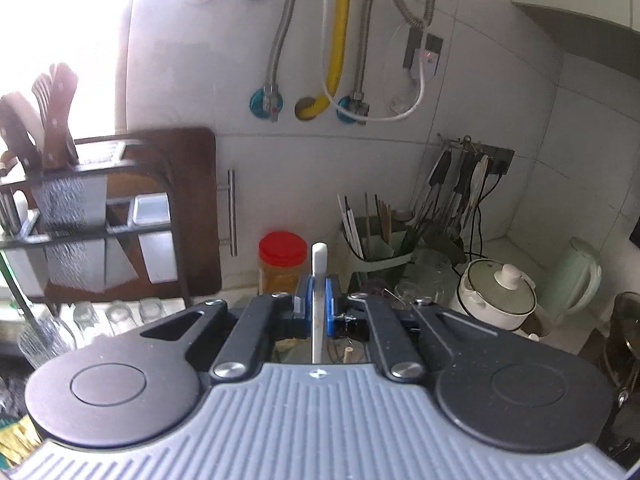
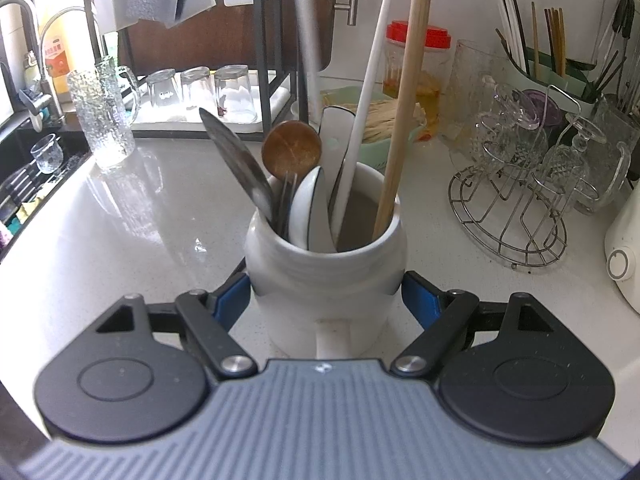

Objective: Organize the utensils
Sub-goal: 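Lift the white chopstick with the left gripper over the jar, then lower the white chopstick into the jar with the left gripper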

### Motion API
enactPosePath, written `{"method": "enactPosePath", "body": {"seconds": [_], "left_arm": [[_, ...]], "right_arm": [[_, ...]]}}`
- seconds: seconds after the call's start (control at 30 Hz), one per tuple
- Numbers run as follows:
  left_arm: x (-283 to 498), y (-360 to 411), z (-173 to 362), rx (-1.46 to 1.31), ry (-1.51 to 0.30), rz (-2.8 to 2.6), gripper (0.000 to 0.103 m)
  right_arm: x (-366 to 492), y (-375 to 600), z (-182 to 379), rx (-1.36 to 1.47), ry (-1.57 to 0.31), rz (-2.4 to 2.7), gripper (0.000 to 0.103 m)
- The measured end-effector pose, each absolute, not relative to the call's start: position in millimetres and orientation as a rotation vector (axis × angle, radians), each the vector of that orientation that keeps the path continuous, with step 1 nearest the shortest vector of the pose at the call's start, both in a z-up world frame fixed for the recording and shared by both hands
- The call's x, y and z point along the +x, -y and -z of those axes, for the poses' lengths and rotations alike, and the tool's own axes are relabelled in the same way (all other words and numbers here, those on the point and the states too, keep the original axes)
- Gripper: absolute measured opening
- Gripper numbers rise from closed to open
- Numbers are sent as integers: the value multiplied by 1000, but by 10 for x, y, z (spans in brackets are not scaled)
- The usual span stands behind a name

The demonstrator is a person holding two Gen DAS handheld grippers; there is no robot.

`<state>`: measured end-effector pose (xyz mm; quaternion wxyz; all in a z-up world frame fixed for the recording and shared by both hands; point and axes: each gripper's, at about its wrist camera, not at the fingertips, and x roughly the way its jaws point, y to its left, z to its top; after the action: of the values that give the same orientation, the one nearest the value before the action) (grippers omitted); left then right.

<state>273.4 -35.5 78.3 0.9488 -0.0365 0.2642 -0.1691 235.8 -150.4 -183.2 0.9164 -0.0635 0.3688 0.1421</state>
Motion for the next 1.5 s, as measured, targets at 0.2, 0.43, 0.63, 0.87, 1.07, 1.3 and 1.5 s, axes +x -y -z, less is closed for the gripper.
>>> {"method": "enactPosePath", "body": {"seconds": [0.2,0.43,0.63,0.87,1.07,1.3,1.5], "left_arm": [[2854,454,-507,-69,-579,354,7],[3002,575,-102,-44,-642,358,7],[3077,644,67,5,-722,375,7],[3281,672,75,25,-896,434,7],[3444,721,154,59,-1030,461,7],[3522,739,199,96,-1084,464,7],[3527,703,253,74,-1097,468,8]], "right_arm": [[2341,1513,1839,-124,-746,-291,85],[2338,1510,1842,-121,-739,-289,85],[2332,1498,1847,-117,-734,-283,85],[2327,1496,1852,-115,-728,-281,85],[2324,1492,1854,-111,-725,-274,85],[2330,1483,1846,-113,-730,-269,85],[2321,1477,1852,-111,-728,-259,84]]}}
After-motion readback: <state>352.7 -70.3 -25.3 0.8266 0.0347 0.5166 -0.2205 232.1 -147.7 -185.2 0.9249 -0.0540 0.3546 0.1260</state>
